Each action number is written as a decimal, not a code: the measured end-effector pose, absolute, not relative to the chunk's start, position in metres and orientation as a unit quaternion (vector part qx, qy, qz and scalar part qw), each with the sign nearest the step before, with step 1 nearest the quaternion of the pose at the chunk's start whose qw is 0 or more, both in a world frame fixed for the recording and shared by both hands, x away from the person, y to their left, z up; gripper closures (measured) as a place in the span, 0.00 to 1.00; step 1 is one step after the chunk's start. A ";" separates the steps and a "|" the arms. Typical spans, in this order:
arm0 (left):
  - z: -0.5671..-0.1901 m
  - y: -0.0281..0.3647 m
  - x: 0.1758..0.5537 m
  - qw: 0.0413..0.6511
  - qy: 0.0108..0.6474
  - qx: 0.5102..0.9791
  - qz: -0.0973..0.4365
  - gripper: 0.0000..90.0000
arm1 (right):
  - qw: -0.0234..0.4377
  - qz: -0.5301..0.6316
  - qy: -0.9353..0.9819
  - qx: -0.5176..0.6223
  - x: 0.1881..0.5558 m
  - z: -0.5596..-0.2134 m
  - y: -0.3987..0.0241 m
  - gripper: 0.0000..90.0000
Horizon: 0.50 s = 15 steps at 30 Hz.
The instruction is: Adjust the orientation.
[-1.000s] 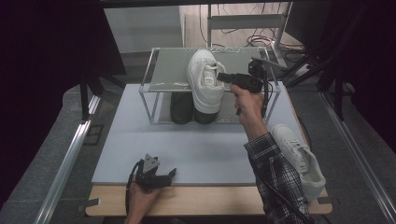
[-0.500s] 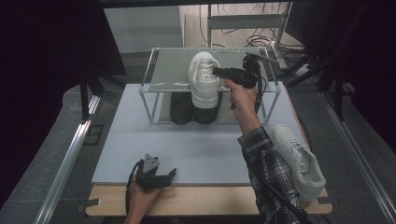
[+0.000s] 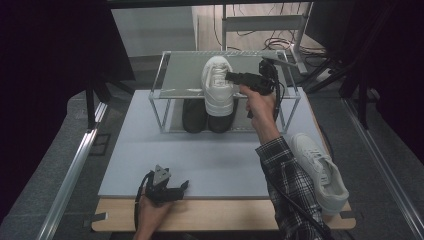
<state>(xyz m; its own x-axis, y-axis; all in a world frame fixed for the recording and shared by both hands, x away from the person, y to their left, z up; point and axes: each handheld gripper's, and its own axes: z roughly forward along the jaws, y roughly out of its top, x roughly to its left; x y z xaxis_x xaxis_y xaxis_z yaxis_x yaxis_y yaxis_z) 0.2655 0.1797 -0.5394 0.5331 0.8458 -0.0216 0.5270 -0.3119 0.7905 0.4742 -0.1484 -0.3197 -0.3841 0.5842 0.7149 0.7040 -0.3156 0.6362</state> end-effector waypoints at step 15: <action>-0.540 0.179 0.265 0.392 0.439 0.782 0.205 0.14 | 0.027 -0.597 -0.593 -0.540 0.459 -0.313 -0.168 0.60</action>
